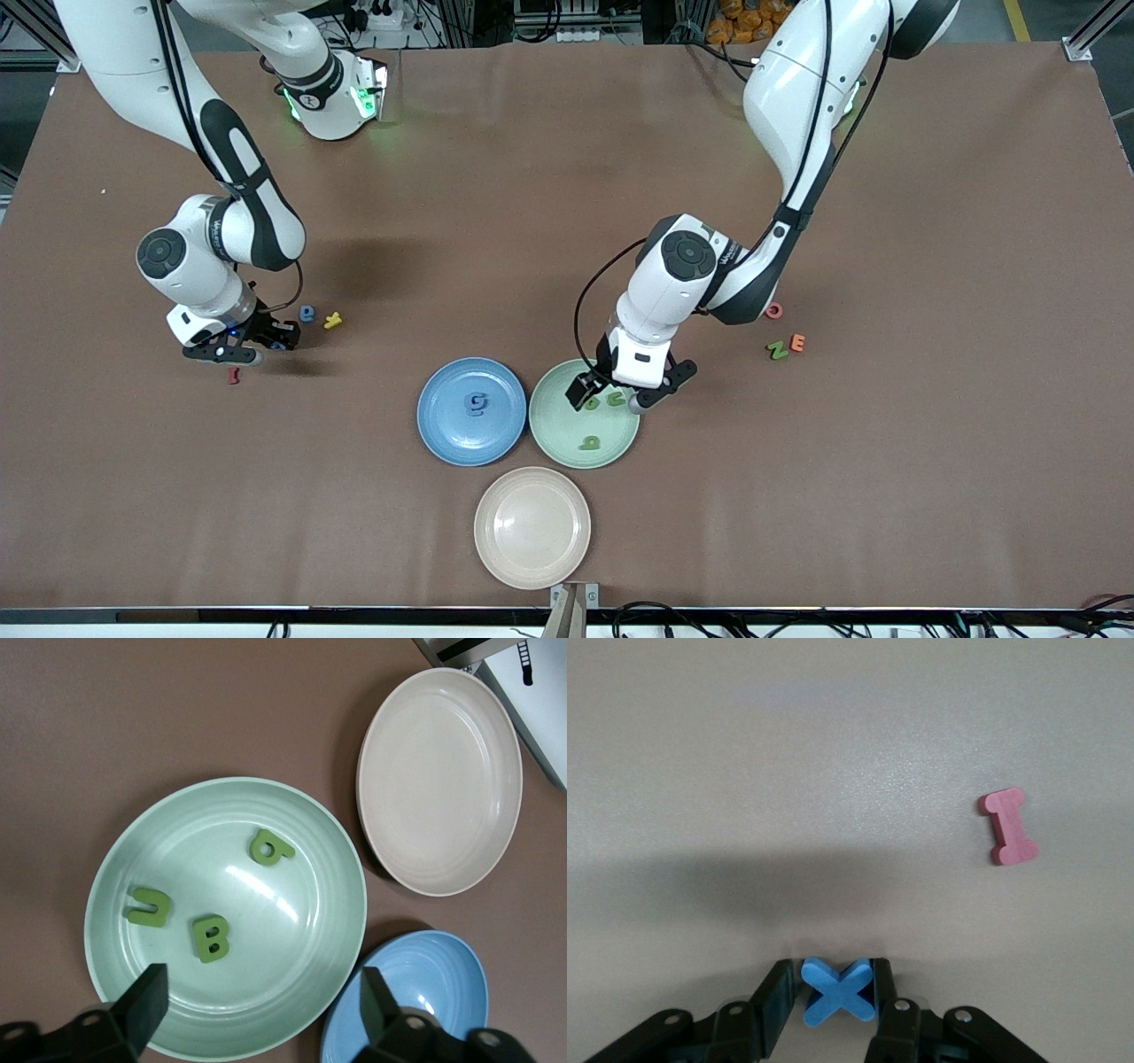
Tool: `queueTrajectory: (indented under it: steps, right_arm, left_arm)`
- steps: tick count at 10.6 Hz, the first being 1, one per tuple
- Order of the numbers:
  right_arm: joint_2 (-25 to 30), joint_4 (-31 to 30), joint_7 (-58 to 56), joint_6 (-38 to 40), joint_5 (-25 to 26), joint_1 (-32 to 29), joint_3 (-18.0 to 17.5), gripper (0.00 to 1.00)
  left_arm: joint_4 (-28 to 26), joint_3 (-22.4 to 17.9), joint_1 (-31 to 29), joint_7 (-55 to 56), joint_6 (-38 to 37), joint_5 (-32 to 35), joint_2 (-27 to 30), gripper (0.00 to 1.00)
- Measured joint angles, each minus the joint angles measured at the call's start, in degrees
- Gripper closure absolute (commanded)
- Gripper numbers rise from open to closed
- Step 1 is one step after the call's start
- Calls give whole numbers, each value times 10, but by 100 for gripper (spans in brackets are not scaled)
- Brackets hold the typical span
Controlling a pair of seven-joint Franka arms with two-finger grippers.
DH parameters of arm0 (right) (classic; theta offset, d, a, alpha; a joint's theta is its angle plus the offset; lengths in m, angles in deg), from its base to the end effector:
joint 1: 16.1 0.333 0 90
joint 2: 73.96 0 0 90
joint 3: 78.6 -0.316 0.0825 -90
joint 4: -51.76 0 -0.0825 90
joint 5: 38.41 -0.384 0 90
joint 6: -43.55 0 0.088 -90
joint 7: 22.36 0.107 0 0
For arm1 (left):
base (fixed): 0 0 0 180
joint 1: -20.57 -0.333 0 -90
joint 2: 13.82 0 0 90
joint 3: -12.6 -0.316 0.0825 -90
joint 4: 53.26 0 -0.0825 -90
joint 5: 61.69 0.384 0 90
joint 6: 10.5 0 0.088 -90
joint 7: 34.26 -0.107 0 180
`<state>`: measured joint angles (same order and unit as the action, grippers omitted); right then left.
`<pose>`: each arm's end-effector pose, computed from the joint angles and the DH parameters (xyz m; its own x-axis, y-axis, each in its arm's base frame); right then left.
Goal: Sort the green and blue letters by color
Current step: 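Carry the green B onto the green plate with the left gripper and release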
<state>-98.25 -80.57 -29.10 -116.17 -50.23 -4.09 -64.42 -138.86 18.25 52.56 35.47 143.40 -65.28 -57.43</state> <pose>0.5275 -0.0344 0.1727 0.9936 -0.0855 0.0741 -0.0875 -0.9959 0.0245 0.6064 -0.4450 0.2674 0.7895 0.6128 0.0343 0.5424 -0.7227 0.4284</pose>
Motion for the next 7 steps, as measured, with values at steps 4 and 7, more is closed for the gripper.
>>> queueTrajectory:
  steps: [4, 7]
  right_arm:
    - [2, 2, 3, 7, -1, -1, -2, 89]
    - [2, 26, 3, 58, -1, -1, -5, 89]
  left_arm:
    - [-37, -4, -35, -12, -28, 75, 12, 0]
    - [-114, -5, -73, -56, -34, 77, 55, 0]
